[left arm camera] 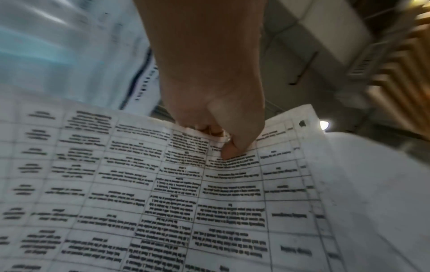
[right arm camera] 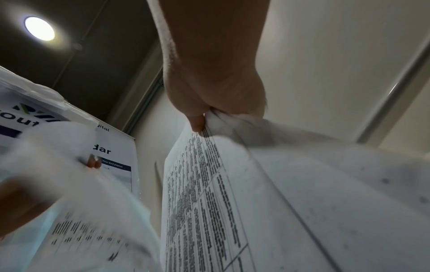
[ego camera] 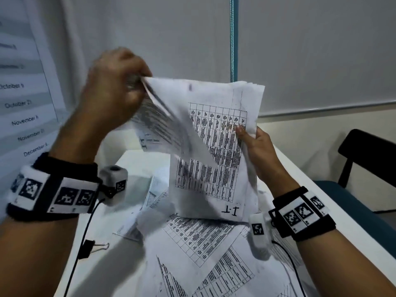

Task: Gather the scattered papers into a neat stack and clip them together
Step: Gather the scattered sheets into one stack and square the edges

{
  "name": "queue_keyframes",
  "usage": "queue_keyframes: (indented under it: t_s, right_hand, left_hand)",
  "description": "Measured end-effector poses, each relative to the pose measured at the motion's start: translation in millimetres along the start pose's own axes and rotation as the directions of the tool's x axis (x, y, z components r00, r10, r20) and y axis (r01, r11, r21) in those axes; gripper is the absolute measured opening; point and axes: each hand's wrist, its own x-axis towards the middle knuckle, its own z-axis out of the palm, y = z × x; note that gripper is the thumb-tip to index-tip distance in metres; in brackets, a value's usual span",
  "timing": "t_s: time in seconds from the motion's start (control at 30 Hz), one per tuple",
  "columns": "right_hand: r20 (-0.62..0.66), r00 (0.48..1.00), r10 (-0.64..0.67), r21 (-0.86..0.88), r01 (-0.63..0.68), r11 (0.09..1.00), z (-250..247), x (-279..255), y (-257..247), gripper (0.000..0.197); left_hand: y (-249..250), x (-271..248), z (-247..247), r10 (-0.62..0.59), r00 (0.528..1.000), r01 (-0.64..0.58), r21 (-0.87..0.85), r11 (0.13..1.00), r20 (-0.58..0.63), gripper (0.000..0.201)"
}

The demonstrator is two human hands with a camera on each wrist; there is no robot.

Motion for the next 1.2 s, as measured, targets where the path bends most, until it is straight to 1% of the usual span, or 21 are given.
queue_keyframes:
  t_s: [0.03, 0.07, 0.13, 0.2, 0.27, 0.33, 0.4, 0.43, 0.47, 0.5, 0.53, 0.63, 0.7, 0.77, 0.83, 0.93, 1.03, 1.1, 1.13, 1.17, 1.2]
  right_hand:
    - [0.013, 1.000, 0.000, -0.003, 0.000, 1.000, 0.1, -0.6, -0.6, 0.026]
    - [0.023, 1.000, -0.003, -0.007, 0.003, 1.000, 1.1, -1.7, -2.1, 0.026]
    - [0.029, 0.999, -0.021, 0.006, 0.021, 1.000, 3.8, -4.1, -4.3, 0.027]
    - [0.024, 0.999, -0.039, 0.049, 0.037, 0.998, 7.4, -6.4, -7.8, 0.023]
    - [0.026, 0.999, -0.028, 0.093, 0.025, 0.995, 11.3, -8.0, -10.7, 0.019]
    - [0.036, 0.999, -0.006, 0.093, 0.003, 0.996, 13.8, -9.3, -11.4, 0.021]
    - [0.061, 0.998, -0.006, 0.069, 0.001, 0.998, 15.9, -10.8, -9.1, 0.023]
    - [0.077, 0.997, -0.005, 0.061, 0.000, 0.998, 17.1, -11.8, -7.8, 0.023]
    - [0.092, 0.996, 0.002, 0.058, -0.007, 0.998, 17.9, -12.8, -6.7, 0.025]
    - [0.103, 0.995, 0.011, 0.058, -0.017, 0.998, 18.3, -12.9, -5.0, 0.026]
    - [0.116, 0.993, 0.019, 0.057, -0.026, 0.998, 18.4, -13.3, -4.0, 0.027]
    - [0.193, 0.980, 0.042, 0.079, -0.058, 0.995, 16.2, -12.8, -0.1, 0.037]
    - [0.297, 0.954, 0.033, 0.145, -0.080, 0.986, 15.5, -14.8, 3.0, 0.049]
    - [0.395, 0.918, 0.018, 0.188, -0.100, 0.977, 16.4, -16.8, 8.0, 0.061]
    - [0.436, 0.899, 0.033, 0.152, -0.110, 0.982, 16.6, -16.4, 13.4, 0.064]
    - [0.415, 0.908, 0.056, 0.058, -0.087, 0.995, 14.4, -14.2, 19.2, 0.046]
    - [0.355, 0.934, 0.043, 0.023, -0.055, 0.998, 12.7, -13.0, 20.1, 0.023]
    - [0.323, 0.946, 0.033, -0.006, -0.033, 0.999, 13.0, -12.7, 20.6, 0.016]
    - [0.306, 0.951, 0.033, -0.020, -0.028, 0.999, 13.0, -12.5, 21.9, 0.016]
    - [0.295, 0.955, 0.034, -0.026, -0.028, 0.999, 13.1, -12.1, 23.1, 0.018]
    - [0.286, 0.957, 0.038, -0.027, -0.032, 0.999, 12.6, -11.9, 24.3, 0.019]
  left_hand:
    - [14.5, 1.3, 4.5, 0.120, 0.991, -0.123, 0.066, 0.990, 0.053, 0.030]
    - [29.7, 0.7, 11.9, 0.239, 0.965, -0.251, 0.113, 0.961, 0.110, 0.031]
    - [57.7, -9.7, 36.5, 0.453, 0.865, -0.487, 0.143, 0.862, 0.215, 0.025]
    - [78.0, -30.7, 70.9, 0.607, 0.739, -0.657, 0.116, 0.744, 0.293, 0.015]
    - [89.4, -56.2, 101.9, 0.667, 0.646, -0.736, 0.073, 0.673, 0.371, 0.024]
    - [90.6, -78.3, 125.2, 0.714, 0.580, -0.786, 0.040, 0.616, 0.392, 0.030]
    - [86.1, -96.4, 142.5, 0.760, 0.534, -0.831, 0.065, 0.552, 0.370, 0.032]
    - [83.1, -103.7, 150.0, 0.782, 0.522, -0.845, 0.081, 0.529, 0.340, 0.033]
    - [80.6, -109.8, 156.8, 0.796, 0.520, -0.850, 0.099, 0.517, 0.311, 0.035]
    - [78.8, -114.3, 162.2, 0.797, 0.533, -0.844, 0.121, 0.522, 0.282, 0.037]
    - [77.3, -117.4, 166.5, 0.790, 0.563, -0.826, 0.143, 0.545, 0.243, 0.037]
    - [70.6, -117.2, 171.9, 0.717, 0.686, -0.726, 0.180, 0.664, 0.124, 0.035]
    - [64.8, -116.3, 171.6, 0.682, 0.718, -0.695, 0.184, 0.695, 0.136, 0.036]
    - [59.6, -117.0, 170.8, 0.676, 0.714, -0.700, 0.180, 0.691, 0.183, 0.032]
    - [57.1, -118.9, 172.1, 0.686, 0.700, -0.714, 0.148, 0.684, 0.199, 0.020]
    - [58.2, -119.1, 172.2, 0.734, 0.656, -0.751, 0.062, 0.657, 0.176, 0.013]
    - [56.4, -120.4, 169.7, 0.781, 0.588, -0.794, -0.033, 0.607, 0.209, 0.012]
    - [53.3, -120.3, 168.6, 0.792, 0.562, -0.805, -0.061, 0.590, 0.240, 0.013]
    - [52.1, -118.5, 166.9, 0.790, 0.561, -0.804, -0.065, 0.591, 0.246, 0.014]
    - [50.9, -114.7, 163.9, 0.781, 0.581, -0.793, -0.057, 0.606, 0.230, 0.015]
    - [49.0, -109.2, 158.9, 0.759, 0.625, -0.768, -0.029, 0.640, 0.184, 0.015]
